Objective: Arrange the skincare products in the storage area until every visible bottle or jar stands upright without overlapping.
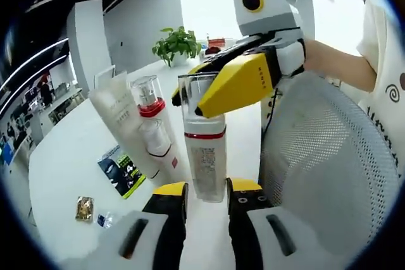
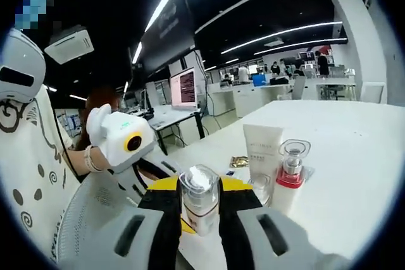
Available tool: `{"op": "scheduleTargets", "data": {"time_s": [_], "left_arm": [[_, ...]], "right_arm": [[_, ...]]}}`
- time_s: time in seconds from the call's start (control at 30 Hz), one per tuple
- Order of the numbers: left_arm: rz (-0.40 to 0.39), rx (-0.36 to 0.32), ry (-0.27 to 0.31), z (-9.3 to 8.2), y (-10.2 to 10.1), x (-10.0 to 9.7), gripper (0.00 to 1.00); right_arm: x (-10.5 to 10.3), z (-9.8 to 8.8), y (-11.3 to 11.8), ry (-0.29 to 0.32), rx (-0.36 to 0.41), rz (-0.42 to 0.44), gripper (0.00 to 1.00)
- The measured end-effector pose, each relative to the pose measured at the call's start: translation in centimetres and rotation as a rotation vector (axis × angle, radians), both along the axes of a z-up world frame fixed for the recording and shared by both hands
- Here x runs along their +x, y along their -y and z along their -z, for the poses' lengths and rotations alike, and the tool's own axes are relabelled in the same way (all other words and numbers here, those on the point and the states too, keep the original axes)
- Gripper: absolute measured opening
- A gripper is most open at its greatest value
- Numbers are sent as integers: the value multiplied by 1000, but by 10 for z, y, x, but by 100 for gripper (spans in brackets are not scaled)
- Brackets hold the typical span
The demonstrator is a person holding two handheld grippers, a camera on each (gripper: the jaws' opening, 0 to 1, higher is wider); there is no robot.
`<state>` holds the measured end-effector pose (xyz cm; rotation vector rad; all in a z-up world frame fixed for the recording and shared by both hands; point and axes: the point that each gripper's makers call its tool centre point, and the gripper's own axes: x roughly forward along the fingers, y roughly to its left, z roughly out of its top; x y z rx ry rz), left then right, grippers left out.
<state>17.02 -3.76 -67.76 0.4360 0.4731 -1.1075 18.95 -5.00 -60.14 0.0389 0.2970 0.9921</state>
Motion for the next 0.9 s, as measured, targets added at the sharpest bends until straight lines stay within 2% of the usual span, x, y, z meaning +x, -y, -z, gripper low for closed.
{"op": "scheduleTargets", "data": {"time_s": [0.13,0.27,0.33,0.53,0.8,0.9], "left_arm": [[-12,13,15,1,-3,3,17],[-29,11,10,1,-6,7,18],[-26,15,6,2,-8,7,17],[-18,19,10,3,-6,7,17],[-18,21,12,4,-6,7,17],[-11,28,14,5,-6,6,17]], "right_arm": [[5,9,11,9,-67,34,21],[10,20,22,-11,-99,71,21],[13,27,27,9,-159,88,21],[19,47,30,33,-255,89,20],[31,57,31,56,-294,102,21],[37,54,31,69,-278,106,21]]}}
